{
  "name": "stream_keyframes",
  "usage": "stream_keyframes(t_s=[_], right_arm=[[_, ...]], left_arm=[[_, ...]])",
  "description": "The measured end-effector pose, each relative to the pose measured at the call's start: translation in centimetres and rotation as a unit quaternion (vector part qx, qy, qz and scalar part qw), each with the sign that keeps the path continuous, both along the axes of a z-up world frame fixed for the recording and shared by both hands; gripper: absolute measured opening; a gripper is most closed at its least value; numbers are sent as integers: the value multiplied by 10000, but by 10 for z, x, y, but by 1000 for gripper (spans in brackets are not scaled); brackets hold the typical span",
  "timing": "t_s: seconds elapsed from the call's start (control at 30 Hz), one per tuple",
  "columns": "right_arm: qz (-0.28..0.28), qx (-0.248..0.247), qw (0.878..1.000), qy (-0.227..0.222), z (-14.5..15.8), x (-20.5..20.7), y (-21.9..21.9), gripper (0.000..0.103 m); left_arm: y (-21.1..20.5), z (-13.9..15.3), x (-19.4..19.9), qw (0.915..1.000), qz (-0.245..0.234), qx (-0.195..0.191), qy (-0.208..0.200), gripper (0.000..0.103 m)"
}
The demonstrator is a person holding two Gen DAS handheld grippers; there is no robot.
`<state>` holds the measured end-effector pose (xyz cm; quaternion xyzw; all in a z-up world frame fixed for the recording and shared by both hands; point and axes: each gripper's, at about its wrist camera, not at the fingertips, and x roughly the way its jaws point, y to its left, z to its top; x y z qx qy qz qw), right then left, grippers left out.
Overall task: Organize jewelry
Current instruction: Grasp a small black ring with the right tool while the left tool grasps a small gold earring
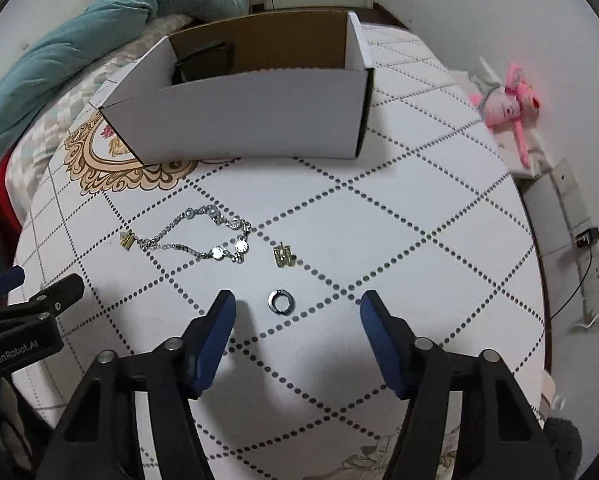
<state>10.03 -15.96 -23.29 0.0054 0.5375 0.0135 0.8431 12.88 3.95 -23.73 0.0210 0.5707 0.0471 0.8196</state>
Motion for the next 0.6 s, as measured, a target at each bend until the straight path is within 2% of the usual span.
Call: stream_keyframes(t_s=[0.03, 0.1, 0.13, 0.4, 0.53, 0.6], right_arm=[[16, -163, 9998, -81, -1, -2, 3, 50], [29, -158, 9997, -174, 2, -4, 3, 22], [25, -170, 9997, -195, 2, -5, 2, 13], [-274, 135, 9994, -173, 7, -3, -20, 13], [-493, 261, 9983, -158, 9, -2, -35, 13], [-548, 285, 9980, -142, 9, 0, -40, 13]], left_arm=[[-2, 0, 0, 10000, -44, -2, -16, 102], [-8, 0, -1, 9999, -158, -8, -63, 102], [-11, 1, -1, 9998, -203, -6, -79, 102], [-23, -1, 11, 9975, -554, -370, -218, 100], [-36, -6, 18, 9954, -792, -485, -229, 86], [-44, -7, 20, 9945, -892, -461, -300, 85]])
